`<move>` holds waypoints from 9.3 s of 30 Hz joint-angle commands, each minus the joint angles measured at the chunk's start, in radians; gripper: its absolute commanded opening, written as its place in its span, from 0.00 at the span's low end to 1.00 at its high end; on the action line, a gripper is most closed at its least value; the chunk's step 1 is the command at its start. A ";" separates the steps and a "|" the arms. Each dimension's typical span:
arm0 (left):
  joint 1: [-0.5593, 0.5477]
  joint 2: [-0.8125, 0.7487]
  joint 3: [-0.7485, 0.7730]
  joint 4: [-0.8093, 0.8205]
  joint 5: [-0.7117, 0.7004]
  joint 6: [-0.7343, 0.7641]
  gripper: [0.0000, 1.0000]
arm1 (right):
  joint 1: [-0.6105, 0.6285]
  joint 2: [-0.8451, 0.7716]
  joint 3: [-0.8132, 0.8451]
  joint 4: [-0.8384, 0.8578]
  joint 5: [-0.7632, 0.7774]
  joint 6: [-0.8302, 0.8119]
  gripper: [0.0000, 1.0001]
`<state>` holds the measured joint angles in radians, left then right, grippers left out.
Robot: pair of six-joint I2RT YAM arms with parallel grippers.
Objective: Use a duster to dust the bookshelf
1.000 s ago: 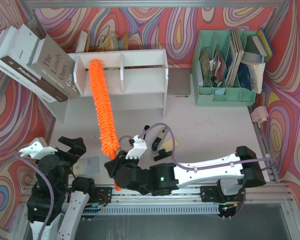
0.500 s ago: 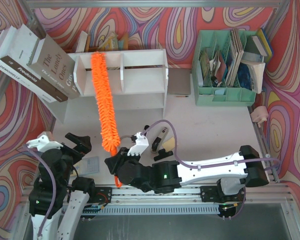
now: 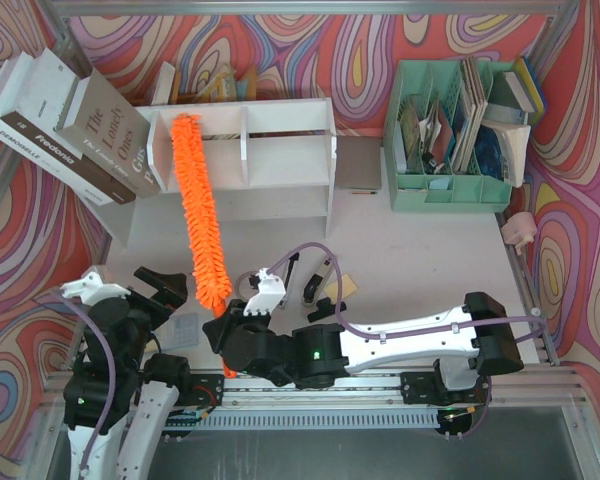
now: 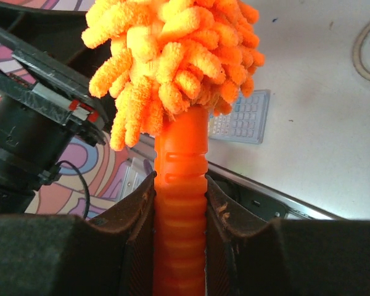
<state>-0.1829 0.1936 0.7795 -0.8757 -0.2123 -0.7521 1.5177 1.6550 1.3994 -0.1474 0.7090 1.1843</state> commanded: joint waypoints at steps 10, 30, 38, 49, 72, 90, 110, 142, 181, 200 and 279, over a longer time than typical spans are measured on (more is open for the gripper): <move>0.003 0.003 0.043 0.008 -0.018 0.066 0.98 | -0.007 0.001 0.041 0.131 -0.069 -0.145 0.00; 0.008 0.018 0.082 0.061 0.240 0.200 0.98 | -0.024 -0.065 -0.012 0.003 0.051 -0.024 0.00; 0.010 -0.009 0.068 0.053 0.194 0.184 0.98 | -0.038 -0.016 0.025 0.045 -0.036 -0.084 0.00; 0.013 -0.002 0.061 0.054 0.171 0.171 0.98 | -0.039 -0.153 -0.084 -0.117 0.141 0.158 0.00; 0.019 0.011 0.053 0.059 0.172 0.162 0.98 | -0.039 -0.112 -0.049 -0.073 0.088 0.059 0.00; 0.021 0.017 0.052 0.060 0.172 0.160 0.98 | -0.014 -0.015 0.029 0.055 -0.056 -0.111 0.00; 0.020 0.007 0.053 0.055 0.173 0.162 0.98 | 0.087 -0.272 -0.058 -0.174 0.332 -0.010 0.00; 0.020 0.023 0.056 0.043 0.153 0.154 0.98 | 0.094 -0.358 -0.222 -0.742 0.303 0.655 0.00; 0.021 0.026 0.053 0.047 0.159 0.154 0.98 | 0.094 -0.355 -0.240 -0.480 0.309 0.367 0.00; 0.020 0.027 0.052 0.049 0.162 0.155 0.98 | 0.094 -0.331 -0.192 -0.551 0.342 0.383 0.00; 0.020 0.026 0.050 0.049 0.157 0.149 0.98 | 0.094 -0.378 -0.236 -0.653 0.335 0.547 0.00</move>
<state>-0.1680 0.2153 0.8406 -0.8356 -0.0528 -0.5953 1.6127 1.3262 1.1320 -0.6044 0.9314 1.5570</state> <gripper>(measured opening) 0.984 0.336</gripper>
